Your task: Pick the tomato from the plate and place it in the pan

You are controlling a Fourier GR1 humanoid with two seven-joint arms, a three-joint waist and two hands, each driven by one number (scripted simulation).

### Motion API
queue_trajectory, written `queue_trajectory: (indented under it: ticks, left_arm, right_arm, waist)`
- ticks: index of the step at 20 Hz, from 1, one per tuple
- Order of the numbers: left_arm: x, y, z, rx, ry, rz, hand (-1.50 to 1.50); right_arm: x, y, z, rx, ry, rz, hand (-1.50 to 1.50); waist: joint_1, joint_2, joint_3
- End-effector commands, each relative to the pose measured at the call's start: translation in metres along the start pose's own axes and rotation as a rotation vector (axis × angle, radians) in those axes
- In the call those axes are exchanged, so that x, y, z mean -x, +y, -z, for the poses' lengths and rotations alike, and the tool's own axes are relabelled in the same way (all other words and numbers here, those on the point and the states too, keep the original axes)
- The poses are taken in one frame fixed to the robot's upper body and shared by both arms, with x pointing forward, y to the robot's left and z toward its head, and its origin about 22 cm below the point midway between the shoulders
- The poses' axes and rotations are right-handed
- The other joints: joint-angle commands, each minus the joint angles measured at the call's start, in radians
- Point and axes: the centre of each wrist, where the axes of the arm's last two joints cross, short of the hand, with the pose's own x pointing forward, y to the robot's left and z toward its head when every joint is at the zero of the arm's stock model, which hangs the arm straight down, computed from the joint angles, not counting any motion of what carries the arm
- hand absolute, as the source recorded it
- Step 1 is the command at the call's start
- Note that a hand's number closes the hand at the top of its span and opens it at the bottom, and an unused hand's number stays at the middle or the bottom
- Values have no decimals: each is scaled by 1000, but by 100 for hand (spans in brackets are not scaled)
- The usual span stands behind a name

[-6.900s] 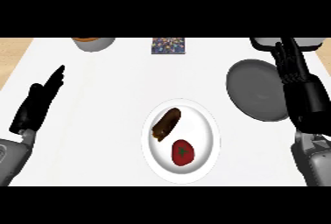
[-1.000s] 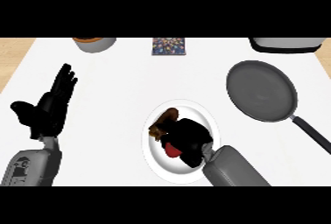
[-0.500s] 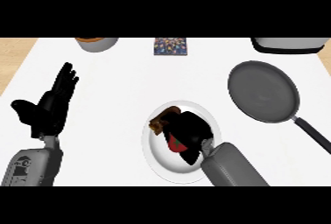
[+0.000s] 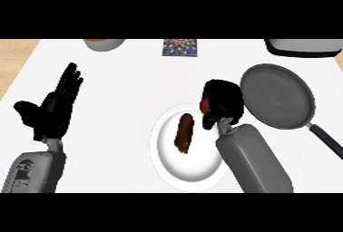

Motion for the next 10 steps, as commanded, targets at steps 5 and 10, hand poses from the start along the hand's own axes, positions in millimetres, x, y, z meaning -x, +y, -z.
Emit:
queue_trajectory:
  ticks: [5,10]
  left_arm:
    - [-6,-22,7,53,0,1,0]
    - [-7,2,12,23,-11,-10,0]
  right_arm:
    - [-68,-54,-3,420,297,197,150]
    - [-81,-70,8,515,359,251,150]
  waist:
    - [40,8,0]
    - [12,7,1]
